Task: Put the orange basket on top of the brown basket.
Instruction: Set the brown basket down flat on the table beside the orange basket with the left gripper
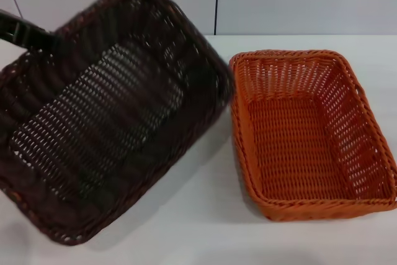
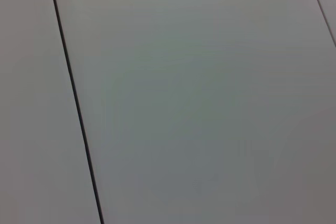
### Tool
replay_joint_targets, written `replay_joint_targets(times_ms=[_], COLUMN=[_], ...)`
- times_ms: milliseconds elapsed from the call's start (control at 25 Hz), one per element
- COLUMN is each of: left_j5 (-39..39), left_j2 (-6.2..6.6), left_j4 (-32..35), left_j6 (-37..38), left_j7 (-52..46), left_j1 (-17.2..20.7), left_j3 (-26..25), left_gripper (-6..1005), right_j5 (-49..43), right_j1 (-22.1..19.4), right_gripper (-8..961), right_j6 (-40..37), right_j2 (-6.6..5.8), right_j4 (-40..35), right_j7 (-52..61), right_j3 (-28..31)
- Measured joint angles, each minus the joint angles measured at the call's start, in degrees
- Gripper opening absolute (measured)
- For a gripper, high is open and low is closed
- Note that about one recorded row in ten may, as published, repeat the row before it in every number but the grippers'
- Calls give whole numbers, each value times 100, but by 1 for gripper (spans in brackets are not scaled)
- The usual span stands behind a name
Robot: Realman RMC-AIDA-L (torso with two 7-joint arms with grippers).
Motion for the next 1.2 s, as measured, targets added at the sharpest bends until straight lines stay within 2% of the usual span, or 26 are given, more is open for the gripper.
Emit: replay_joint_targets(times_ms=[200,280,440,800,840,880,960,1040,1080,1120,1200], left_j5=[50,98,269,360,349,330,324,317,315,315,313], left_j2=[-144,-224,-321,-553,-592,-686,-727,-839,-942,-942,-1028], left_j4=[380,759,1020,1690,1758,1900,1959,2093,2208,2208,2282], left_j6=[-14,167,333,674,736,891,967,1120,1224,1224,1256], left_j7=[494,665,733,1132,1189,1278,1317,1430,1545,1545,1644], left_j1=[-163,-260,-332,-740,-799,-916,-964,-1071,-1165,-1165,-1246], left_j3=[262,525,749,733,727,720,719,717,718,718,725], left_gripper=[226,228,231,237,238,239,240,242,242,243,245], right_j5=[0,0,0,0,0,0,0,0,0,0,0], right_j1=[-28,-67,-94,-112,-110,-101,-98,-97,-96,-96,-95], right_gripper=[652,652,652,652,652,652,652,652,652,652,652], right_j6=[-4,-28,-34,-32,-33,-33,-33,-31,-23,-23,-14], right_j2=[26,51,71,81,81,79,78,74,69,69,69], right_j4=[10,19,30,76,76,76,76,76,76,76,76], right_j7=[0,0,0,0,0,0,0,0,0,0,0], right_j3=[3,2,-7,-42,-44,-44,-44,-44,-42,-42,-43])
